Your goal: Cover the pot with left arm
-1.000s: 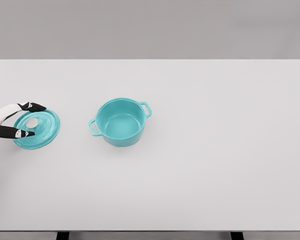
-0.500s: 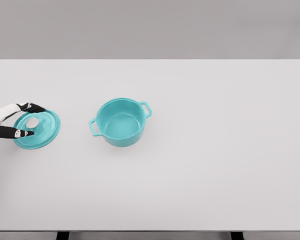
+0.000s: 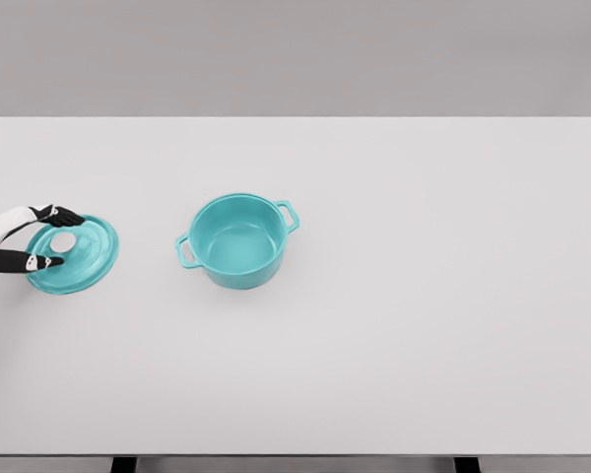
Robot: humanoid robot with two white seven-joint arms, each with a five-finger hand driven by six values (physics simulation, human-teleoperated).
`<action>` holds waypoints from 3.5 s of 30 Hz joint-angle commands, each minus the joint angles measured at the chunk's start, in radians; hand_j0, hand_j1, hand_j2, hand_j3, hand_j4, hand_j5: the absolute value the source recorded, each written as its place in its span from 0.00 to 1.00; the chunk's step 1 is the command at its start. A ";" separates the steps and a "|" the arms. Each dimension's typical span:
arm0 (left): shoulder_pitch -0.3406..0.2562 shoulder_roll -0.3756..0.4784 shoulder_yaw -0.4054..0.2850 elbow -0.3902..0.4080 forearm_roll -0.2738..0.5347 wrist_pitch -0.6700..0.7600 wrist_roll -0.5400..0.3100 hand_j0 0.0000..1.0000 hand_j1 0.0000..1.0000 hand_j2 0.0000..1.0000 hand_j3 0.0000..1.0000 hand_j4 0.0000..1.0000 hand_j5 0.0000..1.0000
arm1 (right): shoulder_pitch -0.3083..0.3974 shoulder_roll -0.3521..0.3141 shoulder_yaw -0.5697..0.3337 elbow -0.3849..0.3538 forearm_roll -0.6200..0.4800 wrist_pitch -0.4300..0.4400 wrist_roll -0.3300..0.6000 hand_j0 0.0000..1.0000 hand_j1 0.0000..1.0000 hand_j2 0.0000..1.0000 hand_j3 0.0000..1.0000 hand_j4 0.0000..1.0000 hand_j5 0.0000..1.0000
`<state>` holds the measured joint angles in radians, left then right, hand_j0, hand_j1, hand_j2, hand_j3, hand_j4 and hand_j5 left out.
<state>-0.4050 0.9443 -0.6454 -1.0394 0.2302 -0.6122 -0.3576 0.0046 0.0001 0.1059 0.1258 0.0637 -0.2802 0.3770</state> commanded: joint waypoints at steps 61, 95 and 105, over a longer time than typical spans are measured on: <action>-0.069 0.031 -0.020 -0.258 0.005 0.001 -0.017 0.45 0.45 0.45 0.45 0.45 0.45 | 0.000 0.000 0.000 0.000 0.001 0.000 0.000 1.00 1.00 1.00 1.00 1.00 1.00; -0.123 0.013 -0.086 -0.350 -0.046 0.001 -0.007 0.45 0.45 0.45 0.45 0.45 0.45 | 0.000 0.000 0.000 0.000 0.001 0.000 0.000 1.00 1.00 1.00 1.00 1.00 1.00; -0.149 -0.010 -0.109 -0.349 -0.068 0.001 -0.006 0.45 0.45 0.45 0.45 0.45 0.45 | 0.000 0.000 0.000 0.000 0.001 0.000 0.000 1.00 1.00 1.00 1.00 1.00 1.00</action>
<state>-0.5568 0.9361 -0.7464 -1.3889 0.1579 -0.6131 -0.3645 0.0046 0.0001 0.1059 0.1258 0.0637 -0.2802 0.3770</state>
